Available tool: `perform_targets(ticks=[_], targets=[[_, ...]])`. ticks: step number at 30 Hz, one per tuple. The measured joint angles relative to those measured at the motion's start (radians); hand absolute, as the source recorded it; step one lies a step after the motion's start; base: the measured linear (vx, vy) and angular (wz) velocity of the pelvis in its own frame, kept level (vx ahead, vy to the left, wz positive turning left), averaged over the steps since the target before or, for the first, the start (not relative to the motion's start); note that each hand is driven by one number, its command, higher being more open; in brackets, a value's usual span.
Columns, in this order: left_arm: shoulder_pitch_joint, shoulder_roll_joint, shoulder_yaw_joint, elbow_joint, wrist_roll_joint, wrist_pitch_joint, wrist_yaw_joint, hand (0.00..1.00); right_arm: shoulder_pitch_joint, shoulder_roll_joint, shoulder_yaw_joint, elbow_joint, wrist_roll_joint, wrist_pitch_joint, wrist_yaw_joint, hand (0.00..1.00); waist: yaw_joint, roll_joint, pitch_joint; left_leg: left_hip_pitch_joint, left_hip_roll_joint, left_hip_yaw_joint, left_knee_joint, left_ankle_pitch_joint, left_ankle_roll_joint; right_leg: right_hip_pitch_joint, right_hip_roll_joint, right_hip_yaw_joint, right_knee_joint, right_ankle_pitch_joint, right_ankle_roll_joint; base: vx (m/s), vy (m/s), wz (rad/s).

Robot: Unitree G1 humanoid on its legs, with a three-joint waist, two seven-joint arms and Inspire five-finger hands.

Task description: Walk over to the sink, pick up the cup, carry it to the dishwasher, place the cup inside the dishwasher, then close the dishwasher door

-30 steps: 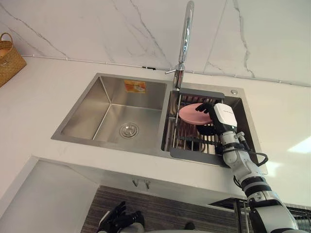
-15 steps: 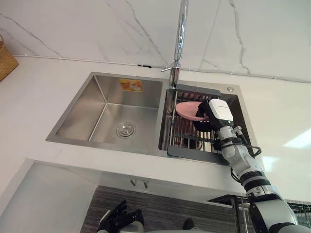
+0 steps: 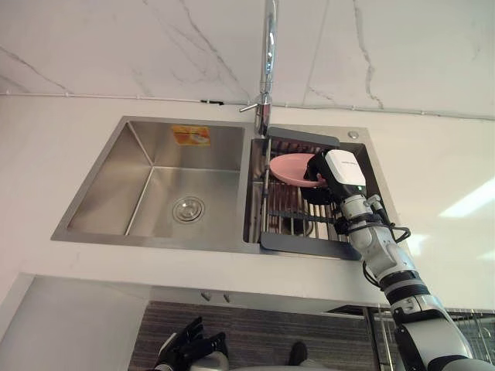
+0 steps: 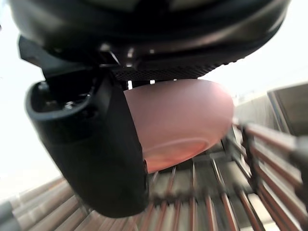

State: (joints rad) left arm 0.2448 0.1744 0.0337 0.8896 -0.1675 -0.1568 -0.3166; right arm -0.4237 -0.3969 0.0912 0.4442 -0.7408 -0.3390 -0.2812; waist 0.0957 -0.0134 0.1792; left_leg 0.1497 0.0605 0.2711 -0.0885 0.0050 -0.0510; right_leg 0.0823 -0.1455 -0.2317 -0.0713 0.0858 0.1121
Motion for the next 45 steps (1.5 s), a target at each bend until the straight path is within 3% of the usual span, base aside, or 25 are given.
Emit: perform_targets(ticks=[7, 11, 19, 27, 32, 36, 38, 45], targets=[[0.013, 0.005, 0.008, -0.002, 0.000, -0.006, 0.000, 1.00, 0.054, -0.001, -0.018, -0.229, 0.051, -0.024, 0.042, 0.00, -0.021, -0.013, 0.006, 0.033, 0.006, 0.056, 0.000, -0.015, -0.004, 0.000, 0.009, 0.054, 0.001, 0.003, 0.001, -0.03, -0.019, -0.23], [0.013, 0.006, 0.008, 0.002, 0.000, -0.007, 0.000, 1.00, 0.084, -0.001, -0.018, -0.281, 0.053, -0.037, 0.084, 0.00, -0.024, -0.014, 0.005, 0.043, 0.009, 0.073, 0.001, -0.018, -0.006, 0.000, 0.014, 0.067, 0.001, 0.004, -0.001, -0.04, -0.033, -0.13], [0.015, 0.005, 0.013, 0.015, 0.000, -0.026, 0.001, 1.00, 0.191, -0.003, -0.068, -0.406, 0.052, -0.062, 0.080, 0.00, -0.030, -0.019, 0.001, 0.051, 0.012, 0.080, 0.001, -0.021, -0.008, 0.004, 0.017, 0.071, 0.001, 0.005, -0.001, -0.03, -0.025, -0.03], [0.016, 0.000, 0.057, 0.060, 0.002, -0.031, 0.001, 1.00, 0.321, 0.009, -0.254, -0.582, 0.051, -0.145, -0.008, 0.00, -0.057, -0.041, -0.024, 0.071, 0.017, 0.108, 0.001, -0.031, -0.012, 0.013, 0.023, 0.098, -0.013, 0.011, -0.004, -0.02, -0.026, -0.11], [0.018, -0.006, 0.070, 0.081, 0.012, -0.034, 0.006, 1.00, 0.395, 0.013, -0.347, -0.644, 0.051, -0.181, -0.055, 0.00, -0.068, -0.042, -0.046, 0.091, 0.022, 0.144, 0.001, -0.042, -0.019, 0.012, 0.032, 0.132, -0.013, 0.013, -0.006, -0.04, -0.031, -0.22], [0.025, -0.009, 0.078, 0.102, 0.024, -0.043, 0.009, 1.00, 0.468, 0.049, -0.417, -0.694, 0.051, -0.195, -0.075, 0.00, -0.096, -0.039, -0.061, 0.099, 0.023, 0.160, 0.001, -0.047, -0.022, 0.008, 0.040, 0.151, -0.013, 0.013, -0.006, -0.04, -0.036, -0.15], [0.027, -0.009, 0.078, 0.102, 0.029, -0.047, 0.010, 1.00, 0.484, 0.057, -0.441, -0.697, 0.052, -0.194, -0.078, 0.00, -0.101, -0.039, -0.063, 0.103, 0.023, 0.176, 0.006, -0.056, -0.024, 0.000, 0.044, 0.171, -0.013, 0.013, -0.007, -0.05, -0.032, -0.30], [0.037, -0.014, 0.078, 0.103, 0.021, -0.051, 0.008, 1.00, 0.524, 0.139, -0.455, -0.693, 0.070, -0.192, -0.059, 0.00, -0.109, -0.033, -0.064, 0.053, 0.025, 0.146, 0.176, -0.172, -0.007, -0.051, 0.056, 0.310, -0.012, 0.055, -0.003, -0.03, -0.009, -0.57]])
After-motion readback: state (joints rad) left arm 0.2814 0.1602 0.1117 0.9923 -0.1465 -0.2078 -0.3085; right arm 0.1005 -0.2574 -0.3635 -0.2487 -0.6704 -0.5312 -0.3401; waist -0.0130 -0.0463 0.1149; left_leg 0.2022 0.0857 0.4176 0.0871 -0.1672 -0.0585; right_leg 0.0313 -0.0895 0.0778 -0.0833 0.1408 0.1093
